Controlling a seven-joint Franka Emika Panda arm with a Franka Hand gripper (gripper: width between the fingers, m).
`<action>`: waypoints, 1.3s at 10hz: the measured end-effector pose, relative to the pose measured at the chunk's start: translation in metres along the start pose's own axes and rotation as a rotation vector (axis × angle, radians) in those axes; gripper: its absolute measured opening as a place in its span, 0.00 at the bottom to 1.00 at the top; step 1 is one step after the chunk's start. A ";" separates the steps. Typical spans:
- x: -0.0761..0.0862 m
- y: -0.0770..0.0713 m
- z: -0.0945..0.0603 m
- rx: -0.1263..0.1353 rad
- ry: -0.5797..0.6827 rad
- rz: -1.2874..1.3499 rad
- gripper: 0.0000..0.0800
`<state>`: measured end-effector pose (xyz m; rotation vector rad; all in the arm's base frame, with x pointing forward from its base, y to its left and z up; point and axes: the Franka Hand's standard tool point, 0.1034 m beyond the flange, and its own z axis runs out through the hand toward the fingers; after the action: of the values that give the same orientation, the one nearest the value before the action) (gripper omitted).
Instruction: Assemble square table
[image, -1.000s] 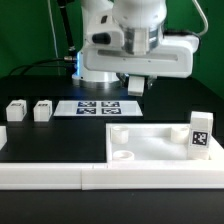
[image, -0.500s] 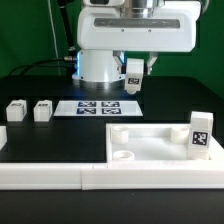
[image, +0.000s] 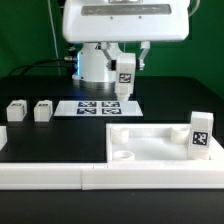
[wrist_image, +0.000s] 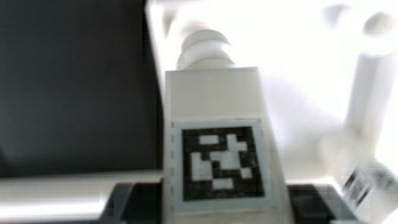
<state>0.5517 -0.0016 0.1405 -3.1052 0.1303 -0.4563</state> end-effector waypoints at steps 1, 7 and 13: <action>0.022 0.011 0.003 -0.030 0.123 -0.022 0.36; 0.035 0.026 0.007 -0.092 0.324 -0.076 0.36; 0.084 -0.010 0.032 -0.038 0.301 -0.073 0.36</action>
Offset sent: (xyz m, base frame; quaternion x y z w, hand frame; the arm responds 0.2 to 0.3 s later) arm 0.0000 0.0000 0.0000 0.0000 0.1938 0.0000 0.9810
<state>0.6417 0.0009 0.1336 -3.0631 0.0257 -0.9325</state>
